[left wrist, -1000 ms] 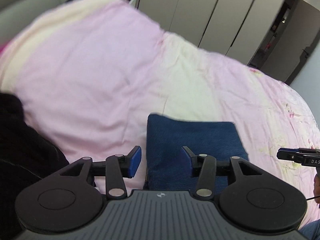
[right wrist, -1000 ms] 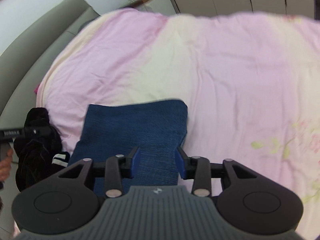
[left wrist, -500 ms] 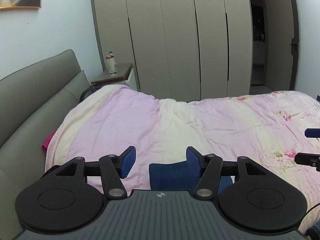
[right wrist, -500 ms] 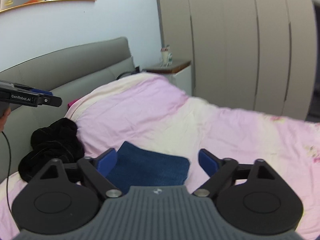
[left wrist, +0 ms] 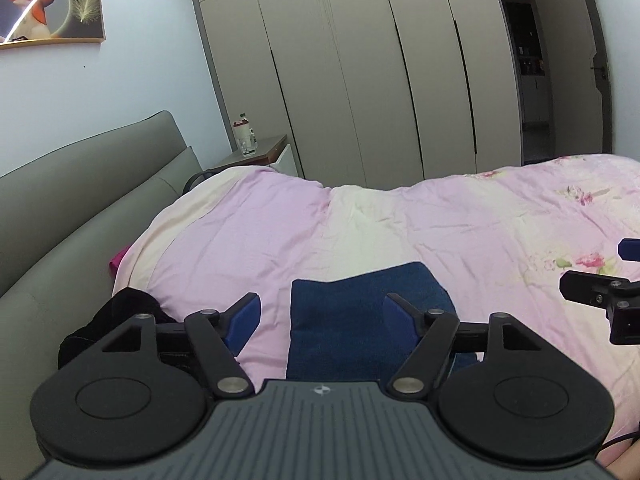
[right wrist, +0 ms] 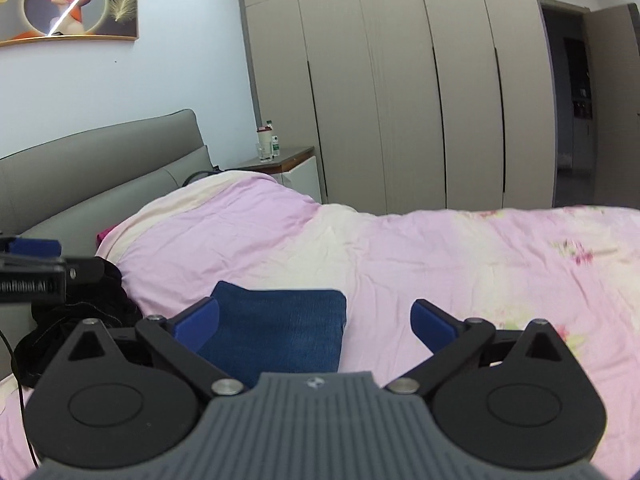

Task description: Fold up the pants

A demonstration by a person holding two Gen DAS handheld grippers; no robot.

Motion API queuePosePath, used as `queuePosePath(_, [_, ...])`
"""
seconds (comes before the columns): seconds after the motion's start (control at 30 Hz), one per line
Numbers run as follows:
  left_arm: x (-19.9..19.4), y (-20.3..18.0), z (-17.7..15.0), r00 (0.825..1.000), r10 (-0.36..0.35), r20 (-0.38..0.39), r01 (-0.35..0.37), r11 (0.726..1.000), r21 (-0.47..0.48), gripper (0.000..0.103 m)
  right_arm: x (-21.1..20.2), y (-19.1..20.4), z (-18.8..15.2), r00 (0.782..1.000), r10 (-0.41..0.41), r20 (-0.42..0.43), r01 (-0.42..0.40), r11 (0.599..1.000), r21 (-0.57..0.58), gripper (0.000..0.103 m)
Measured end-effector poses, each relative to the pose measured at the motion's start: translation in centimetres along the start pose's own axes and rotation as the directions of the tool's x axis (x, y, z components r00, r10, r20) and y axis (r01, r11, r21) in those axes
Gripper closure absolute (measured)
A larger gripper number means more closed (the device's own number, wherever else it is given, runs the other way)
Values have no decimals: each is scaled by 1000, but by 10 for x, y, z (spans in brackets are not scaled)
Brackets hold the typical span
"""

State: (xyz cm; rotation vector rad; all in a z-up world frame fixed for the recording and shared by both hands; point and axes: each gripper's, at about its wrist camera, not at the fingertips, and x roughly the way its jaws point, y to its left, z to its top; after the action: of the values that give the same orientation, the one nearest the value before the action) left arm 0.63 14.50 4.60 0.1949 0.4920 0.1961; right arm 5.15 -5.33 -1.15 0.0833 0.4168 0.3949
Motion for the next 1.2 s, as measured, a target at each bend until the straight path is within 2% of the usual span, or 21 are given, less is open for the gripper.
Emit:
queuePosePath(0.13, [5,-6,-28,998,-24,-65,22,999,-29,21,7,4,-27,998,-41,-41,41,999,-12,5])
queuePosePath(0.2, [10,-6,-40,993,-36,-115,29,997,-65,21,9,5,-39,997,-34,-64,34,999,1,5])
queuePosePath(0.4, [19,-14,-54,977,-41,-210,21,995,-96,21,12,12,-58,991,-26,-131,25,1000,-11,5])
queuePosePath(0.7, [14,-26,-55,973,-48,-224,28,995,-92,20,6,12,-64,986,-24,-166,23,1000,-9,5])
queuePosePath(1.2, [8,-29,-49,975,-43,-220,26,996,-80,20,-5,10,-62,991,-24,-135,22,1000,-17,5])
